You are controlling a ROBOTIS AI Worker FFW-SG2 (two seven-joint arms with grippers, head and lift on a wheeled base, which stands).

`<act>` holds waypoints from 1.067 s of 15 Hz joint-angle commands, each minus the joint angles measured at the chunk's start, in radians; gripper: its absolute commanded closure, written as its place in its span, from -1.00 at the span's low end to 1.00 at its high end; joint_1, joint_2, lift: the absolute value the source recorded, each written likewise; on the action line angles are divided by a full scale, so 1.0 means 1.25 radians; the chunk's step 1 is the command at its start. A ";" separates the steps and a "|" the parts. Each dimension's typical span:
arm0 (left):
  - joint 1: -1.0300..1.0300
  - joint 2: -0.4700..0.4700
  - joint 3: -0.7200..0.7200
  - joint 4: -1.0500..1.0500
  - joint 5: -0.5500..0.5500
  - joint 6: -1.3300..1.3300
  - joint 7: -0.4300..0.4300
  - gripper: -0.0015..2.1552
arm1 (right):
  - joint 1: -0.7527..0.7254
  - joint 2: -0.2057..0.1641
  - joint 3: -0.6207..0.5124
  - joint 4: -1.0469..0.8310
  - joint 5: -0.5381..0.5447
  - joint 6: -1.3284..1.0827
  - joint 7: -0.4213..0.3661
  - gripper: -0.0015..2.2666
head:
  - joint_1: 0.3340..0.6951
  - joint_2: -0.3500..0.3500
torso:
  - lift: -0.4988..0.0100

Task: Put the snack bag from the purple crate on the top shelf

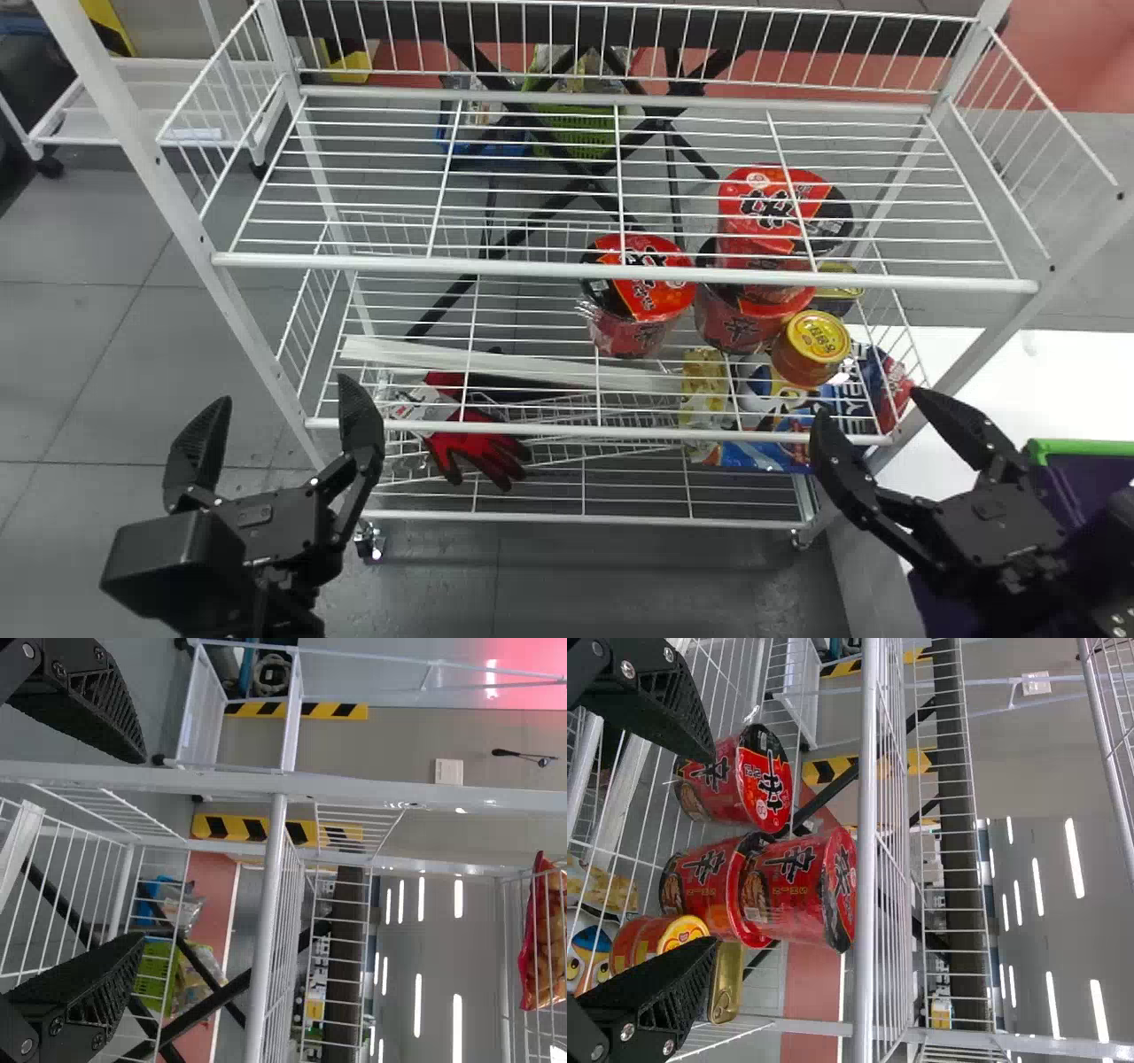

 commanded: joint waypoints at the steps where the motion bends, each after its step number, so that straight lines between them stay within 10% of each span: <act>1: 0.000 -0.001 0.000 0.001 0.000 0.000 0.000 -0.90 | 0.002 0.000 -0.005 0.024 -0.038 -0.085 0.015 -0.92 | 1.00 -0.10 | -0.81; 9: 0.001 -0.005 0.004 0.004 -0.001 0.000 0.000 -0.90 | 0.012 0.003 -0.099 -0.088 -0.129 0.286 -0.001 -0.92 | 1.00 -0.23 | -0.81; 16: 0.006 -0.002 0.004 -0.005 -0.001 0.000 0.000 -0.90 | 0.042 0.000 -0.526 -0.453 -0.491 1.219 -0.001 -0.89 | 1.00 -0.38 | -0.81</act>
